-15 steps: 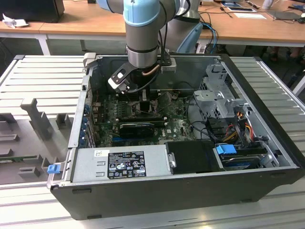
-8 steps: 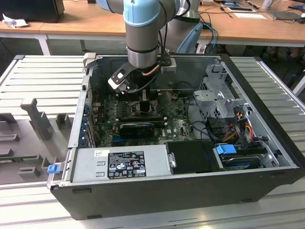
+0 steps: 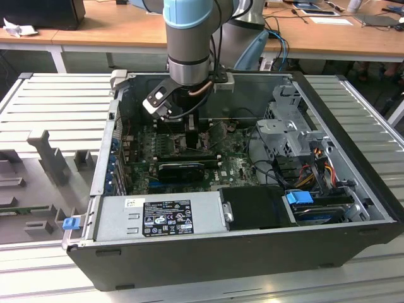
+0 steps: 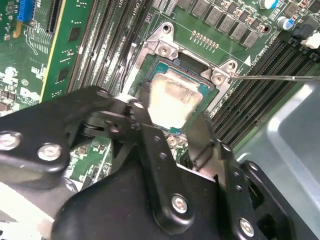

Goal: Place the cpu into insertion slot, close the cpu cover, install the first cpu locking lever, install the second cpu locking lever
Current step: 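Place the cpu into insertion slot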

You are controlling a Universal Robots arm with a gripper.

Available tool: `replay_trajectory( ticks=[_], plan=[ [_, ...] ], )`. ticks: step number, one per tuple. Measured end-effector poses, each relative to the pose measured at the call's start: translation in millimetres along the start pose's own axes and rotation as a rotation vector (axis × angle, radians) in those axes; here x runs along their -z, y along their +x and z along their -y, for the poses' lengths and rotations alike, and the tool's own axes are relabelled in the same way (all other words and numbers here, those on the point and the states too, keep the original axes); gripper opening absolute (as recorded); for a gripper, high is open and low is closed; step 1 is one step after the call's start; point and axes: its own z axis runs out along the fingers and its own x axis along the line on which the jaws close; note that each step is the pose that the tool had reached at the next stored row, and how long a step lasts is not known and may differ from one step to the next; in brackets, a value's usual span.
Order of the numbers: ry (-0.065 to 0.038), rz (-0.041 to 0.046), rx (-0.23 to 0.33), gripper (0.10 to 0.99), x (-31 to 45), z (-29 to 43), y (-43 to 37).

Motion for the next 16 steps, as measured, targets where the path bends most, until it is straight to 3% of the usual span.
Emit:
replay_trajectory(
  ticks=[2, 3, 5, 6, 7, 8, 9, 16],
  plan=[
    [0.0, 0.0001, 0.0, 0.463, 1.7, -0.1, 0.1],
    [0.0, 0.0, 0.0, 0.341, 2.0, -0.1, 0.1],
    [0.0, 0.0001, 0.0, 0.341, 2.6, -0.2, 0.1],
    [0.0, 0.0002, 0.0, 0.22, 3.0, -0.2, 0.1],
    [0.0, 0.0003, 0.0, 0.161, 3.4, -0.2, 0.1],
    [0.0, 0.0002, 0.0, 0.161, 3.8, -0.2, 0.1],
    [0.0, 0.0002, 0.0, 0.106, 4.2, -0.3, 0.1],
    [0.0, 0.0003, -0.001, 0.106, 9.0, -0.6, 0.2]
  ],
)
